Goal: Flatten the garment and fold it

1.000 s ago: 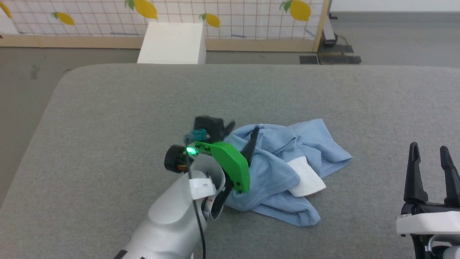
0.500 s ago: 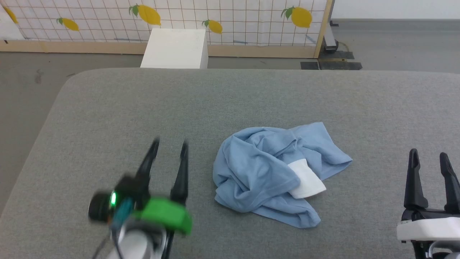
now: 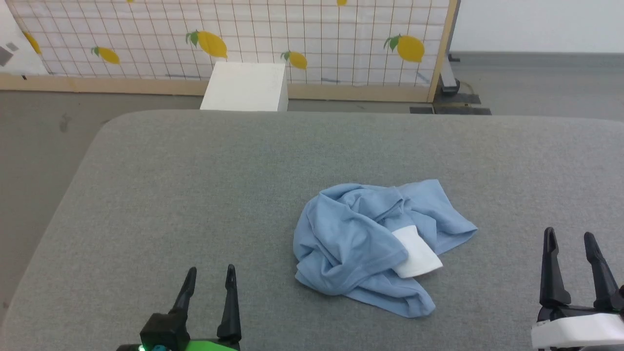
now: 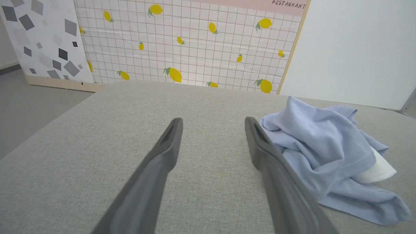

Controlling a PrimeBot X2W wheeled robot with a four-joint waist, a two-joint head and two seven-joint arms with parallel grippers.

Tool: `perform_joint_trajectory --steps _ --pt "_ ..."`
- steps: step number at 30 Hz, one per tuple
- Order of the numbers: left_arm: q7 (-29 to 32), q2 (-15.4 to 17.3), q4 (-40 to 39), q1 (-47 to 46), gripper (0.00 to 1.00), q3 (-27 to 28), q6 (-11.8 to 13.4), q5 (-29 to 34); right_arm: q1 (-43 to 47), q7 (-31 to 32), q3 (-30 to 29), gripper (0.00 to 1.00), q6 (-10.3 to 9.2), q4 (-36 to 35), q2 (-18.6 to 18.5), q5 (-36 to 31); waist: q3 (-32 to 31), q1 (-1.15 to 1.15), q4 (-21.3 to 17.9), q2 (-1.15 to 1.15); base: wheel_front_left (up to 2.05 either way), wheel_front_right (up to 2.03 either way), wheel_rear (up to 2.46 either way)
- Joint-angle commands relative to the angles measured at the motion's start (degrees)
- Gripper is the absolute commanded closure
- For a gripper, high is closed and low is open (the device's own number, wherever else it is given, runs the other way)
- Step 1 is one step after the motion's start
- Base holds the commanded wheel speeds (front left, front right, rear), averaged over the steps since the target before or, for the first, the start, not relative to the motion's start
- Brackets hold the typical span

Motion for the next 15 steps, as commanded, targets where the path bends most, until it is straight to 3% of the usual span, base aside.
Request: perform_joint_trajectory --steps 1,3,9,15 --pt "-0.2 -0.7 0.1 0.6 0.00 0.7 -0.9 0.8 0.4 -0.3 0.3 0.00 -0.09 0.5 0.0 0.2 -0.2 0.00 0.3 0.00 0.00 0.00 0.00" --pt "-0.2 -1.3 0.3 0.4 0.00 1.5 -1.9 1.5 -0.3 -0.1 0.6 0.00 -0.09 1.3 0.0 0.5 0.1 0.00 0.5 0.00 0.00 0.00 0.00" --pt "-0.2 -3.9 0.2 -1.4 0.00 3.3 -4.5 4.2 -9.9 15.7 2.0 0.00 -0.09 2.1 -0.3 -0.4 3.8 0.00 1.8 0.00 0.00 0.00 0.00" --pt "-0.2 -5.8 1.2 -3.2 0.00 3.0 -6.2 5.4 -17.2 29.5 3.7 0.00 -0.09 5.5 -4.2 0.2 7.2 0.00 3.9 0.00 0.00 0.00 0.00"
